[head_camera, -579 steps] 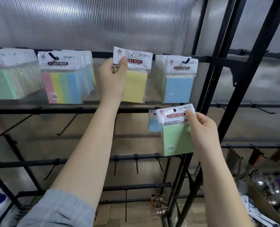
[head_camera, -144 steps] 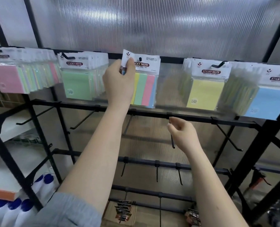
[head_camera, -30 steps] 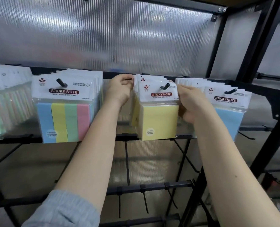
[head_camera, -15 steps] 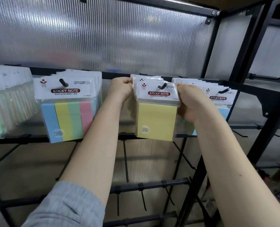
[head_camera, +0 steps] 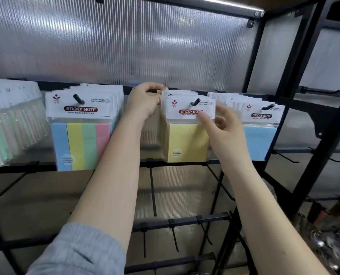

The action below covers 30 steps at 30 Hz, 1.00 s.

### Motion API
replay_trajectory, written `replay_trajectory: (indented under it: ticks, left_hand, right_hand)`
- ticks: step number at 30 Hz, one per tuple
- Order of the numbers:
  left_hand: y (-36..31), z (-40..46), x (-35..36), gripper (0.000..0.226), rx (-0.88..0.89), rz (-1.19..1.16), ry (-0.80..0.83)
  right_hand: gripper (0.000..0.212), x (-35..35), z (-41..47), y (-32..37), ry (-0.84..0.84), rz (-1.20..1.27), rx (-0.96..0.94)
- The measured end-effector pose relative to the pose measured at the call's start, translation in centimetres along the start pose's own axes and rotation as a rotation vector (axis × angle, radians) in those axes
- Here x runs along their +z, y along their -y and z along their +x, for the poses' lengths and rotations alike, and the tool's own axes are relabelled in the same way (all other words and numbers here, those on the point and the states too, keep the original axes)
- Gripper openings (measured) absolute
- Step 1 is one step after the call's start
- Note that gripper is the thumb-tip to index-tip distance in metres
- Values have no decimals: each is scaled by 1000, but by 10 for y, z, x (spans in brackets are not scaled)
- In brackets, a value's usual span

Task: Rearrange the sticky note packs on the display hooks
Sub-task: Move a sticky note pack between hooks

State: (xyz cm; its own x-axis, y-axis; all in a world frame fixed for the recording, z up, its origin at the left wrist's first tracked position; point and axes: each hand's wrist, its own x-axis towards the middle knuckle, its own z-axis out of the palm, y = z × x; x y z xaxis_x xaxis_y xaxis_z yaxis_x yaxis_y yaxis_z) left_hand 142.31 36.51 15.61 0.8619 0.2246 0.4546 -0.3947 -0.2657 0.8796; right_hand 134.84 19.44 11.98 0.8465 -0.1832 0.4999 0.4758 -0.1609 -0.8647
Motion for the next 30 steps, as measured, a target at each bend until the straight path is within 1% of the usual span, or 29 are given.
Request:
replay_trajectory:
  ticks: [2, 5, 7, 10, 15, 17, 19, 22, 24, 27, 30]
  left_hand:
    - [-7, 2, -2, 15, 7, 73, 55]
    - [-18, 9, -3, 26, 27, 272, 121]
    - [-26, 14, -3, 28, 37, 361, 134]
    - [-35, 20, -1, 24, 70, 443, 149]
    - [-51, 29, 3, 16, 33, 676, 285]
    - [-51, 32, 9, 14, 17, 704, 270]
    - [-48, 34, 14, 14, 21, 707, 217]
    - [-42, 34, 17, 13, 29, 677, 163]
    - [-40, 34, 16, 13, 45, 642, 145]
    - [-44, 32, 12, 13, 110, 604, 139]
    - [-60, 27, 10, 12, 169, 623, 208]
  right_hand:
    - [38, 0, -4, -2, -2, -8, 0]
    - [37, -2, -9, -3, -26, -13, -30]
    - [37, -3, -12, -4, -31, -15, -35]
    - [37, -3, -15, -6, -35, -17, -37]
    - [37, -1, -16, -7, -40, -28, -32]
    - [36, -2, -15, -7, -39, -46, -34]
    - [37, -2, -14, -6, -40, -58, -32]
    - [40, -3, -14, -4, -31, -74, -27]
    - [37, -5, -15, -2, -28, -84, -32]
    - [24, -17, -14, -2, -90, -127, -71]
    - [8, -36, -10, -3, -246, -178, -147]
